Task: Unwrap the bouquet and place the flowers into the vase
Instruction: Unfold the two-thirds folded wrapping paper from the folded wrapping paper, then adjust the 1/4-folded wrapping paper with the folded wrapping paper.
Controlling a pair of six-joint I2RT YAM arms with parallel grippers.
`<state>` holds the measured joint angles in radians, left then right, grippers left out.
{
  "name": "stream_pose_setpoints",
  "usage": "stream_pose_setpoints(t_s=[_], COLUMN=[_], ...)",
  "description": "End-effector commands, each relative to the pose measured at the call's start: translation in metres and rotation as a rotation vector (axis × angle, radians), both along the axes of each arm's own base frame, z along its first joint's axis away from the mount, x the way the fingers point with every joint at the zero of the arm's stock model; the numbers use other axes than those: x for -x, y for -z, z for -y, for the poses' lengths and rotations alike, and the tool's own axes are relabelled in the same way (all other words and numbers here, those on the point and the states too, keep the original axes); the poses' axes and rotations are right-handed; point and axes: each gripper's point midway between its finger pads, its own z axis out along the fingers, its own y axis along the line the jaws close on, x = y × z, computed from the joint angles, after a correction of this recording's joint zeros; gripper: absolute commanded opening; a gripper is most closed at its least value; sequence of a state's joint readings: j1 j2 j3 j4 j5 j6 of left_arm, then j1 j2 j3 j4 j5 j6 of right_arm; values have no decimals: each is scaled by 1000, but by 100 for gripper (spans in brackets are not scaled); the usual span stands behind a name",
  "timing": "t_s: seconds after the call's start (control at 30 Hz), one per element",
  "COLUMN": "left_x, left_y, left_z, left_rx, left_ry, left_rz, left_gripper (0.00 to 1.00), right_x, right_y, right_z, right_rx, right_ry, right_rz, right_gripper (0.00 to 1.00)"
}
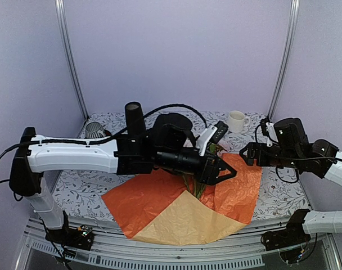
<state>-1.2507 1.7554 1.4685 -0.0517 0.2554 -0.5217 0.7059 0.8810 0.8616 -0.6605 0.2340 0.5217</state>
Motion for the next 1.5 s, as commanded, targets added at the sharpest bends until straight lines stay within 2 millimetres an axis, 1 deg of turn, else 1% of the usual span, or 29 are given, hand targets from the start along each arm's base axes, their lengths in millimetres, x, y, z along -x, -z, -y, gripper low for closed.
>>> stream_pose_setpoints(t_s=[0.0,0.1,0.17,0.2,0.23,0.3,0.43,0.53,0.63,0.77,0.87,0.93,1.07,1.27,1.3,1.37,1.47], left_x=[-50,-72,-82,-87,-89,-97,-107,-113,-119,-126,-127,-128,-131,-132,-133,-133,-134], left_y=[76,96,110,117,124,134,146,157,171,189,200,207,222,236,238,240,240], left_z=[-55,-90,-108,-116,-123,-136,-156,-167,-177,-188,-193,-194,-199,-205,-205,-206,-205], left_rx=[-230,-290,-330,-351,-376,-416,-469,-491,-522,-566,-589,-601,-634,-677,-681,-691,-693], left_ry=[-195,-294,-343,-367,-386,-437,-509,-540,-565,-594,-603,-606,-620,-634,-635,-637,-638], left_rz=[-41,-61,-70,-73,-77,-75,-68,-81,-95,-108,-119,-126,-138,-142,-142,-145,-145], left_gripper=[49,38,30,26,24,23,23,23,23,23,23,23,23,23,23,23,23], right_x=[13,19,17,13,12,12,10,7,6,7,7,7,5,8,7,10,12], right_y=[-19,-20,-11,0,8,21,48,67,92,126,143,151,163,170,167,168,168], right_z=[-52,-77,-88,-90,-95,-108,-131,-138,-142,-139,-131,-122,-93,-41,-36,-22,-11], right_rx=[-172,-246,-226,-187,-153,-92,-5,52,90,152,193,228,278,260,246,232,211], right_ry=[-240,-323,-316,-290,-280,-266,-218,-164,-142,-105,-71,-46,36,130,143,162,178], right_rz=[-35,-68,-92,-113,-128,-159,-217,-246,-287,-342,-360,-366,-390,-410,-405,-410,-414], right_gripper=[80,40,19,10,6,5,3,2,2,2,3,3,4,4,4,5,6])
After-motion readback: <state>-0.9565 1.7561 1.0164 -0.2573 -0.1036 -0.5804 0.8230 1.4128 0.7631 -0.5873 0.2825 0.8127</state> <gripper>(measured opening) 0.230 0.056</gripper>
